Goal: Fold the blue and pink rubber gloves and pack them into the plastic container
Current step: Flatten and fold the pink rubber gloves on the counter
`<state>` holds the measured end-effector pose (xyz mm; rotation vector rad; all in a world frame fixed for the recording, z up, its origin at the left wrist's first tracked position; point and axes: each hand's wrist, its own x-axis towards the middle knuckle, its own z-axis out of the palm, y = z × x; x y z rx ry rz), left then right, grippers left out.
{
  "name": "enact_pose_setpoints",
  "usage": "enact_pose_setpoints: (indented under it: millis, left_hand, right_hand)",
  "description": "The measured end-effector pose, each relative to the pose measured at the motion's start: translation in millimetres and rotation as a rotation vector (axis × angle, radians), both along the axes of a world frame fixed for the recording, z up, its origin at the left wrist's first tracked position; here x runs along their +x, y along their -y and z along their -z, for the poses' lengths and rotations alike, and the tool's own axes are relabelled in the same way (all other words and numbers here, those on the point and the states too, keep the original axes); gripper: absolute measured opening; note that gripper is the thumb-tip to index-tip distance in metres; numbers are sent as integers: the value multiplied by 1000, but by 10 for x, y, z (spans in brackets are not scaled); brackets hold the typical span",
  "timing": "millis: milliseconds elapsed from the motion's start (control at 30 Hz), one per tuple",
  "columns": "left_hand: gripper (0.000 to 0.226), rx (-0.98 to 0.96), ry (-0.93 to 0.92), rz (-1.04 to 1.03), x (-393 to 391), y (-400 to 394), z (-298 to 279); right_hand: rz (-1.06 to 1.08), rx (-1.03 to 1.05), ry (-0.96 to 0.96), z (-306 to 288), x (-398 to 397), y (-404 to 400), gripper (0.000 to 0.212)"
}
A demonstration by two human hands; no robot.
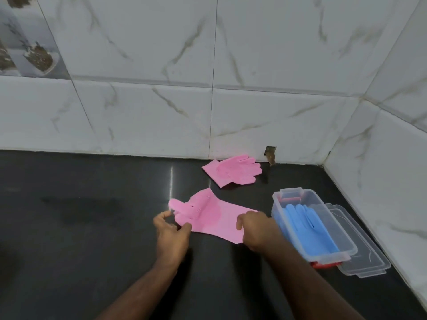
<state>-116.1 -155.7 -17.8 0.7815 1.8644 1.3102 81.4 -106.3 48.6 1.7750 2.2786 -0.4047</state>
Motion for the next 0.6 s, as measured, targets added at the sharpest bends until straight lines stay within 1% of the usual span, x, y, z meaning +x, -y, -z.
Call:
enact_pose_setpoints:
  millis: [67, 167, 233, 300, 367, 433, 500, 600]
  left_hand:
    - [52, 65, -167, 64, -52, 41, 45]
    - [42, 109, -539, 294, -117, 29, 72]
    - [45, 59, -810, 423, -161, -11, 77]
    - [48, -8, -1004, 503, -186, -64, 80]
    - [50, -94, -1095, 567, -197, -109, 81]
    - [48, -177, -1136, 644, -224, -152, 90]
    - [42, -233, -1151, 690, -259, -199, 87]
    - [32, -231, -1182, 710, -289, -258, 87]
  right_hand:
    - [11, -6, -52, 103, -8, 42, 43]
    - [48, -22, -184, 250, -40, 101, 45]
    - [55, -54, -251, 317, -53, 146, 45]
    - [29, -51, -245, 387, -48, 187, 43]
    - [30, -21, -230, 446, -33, 199, 42]
    - [48, -40, -198, 460, -33, 160, 42]
    - [64, -121, -136, 433, -55, 84, 45]
    - [79, -218, -67, 402, -102, -28, 51]
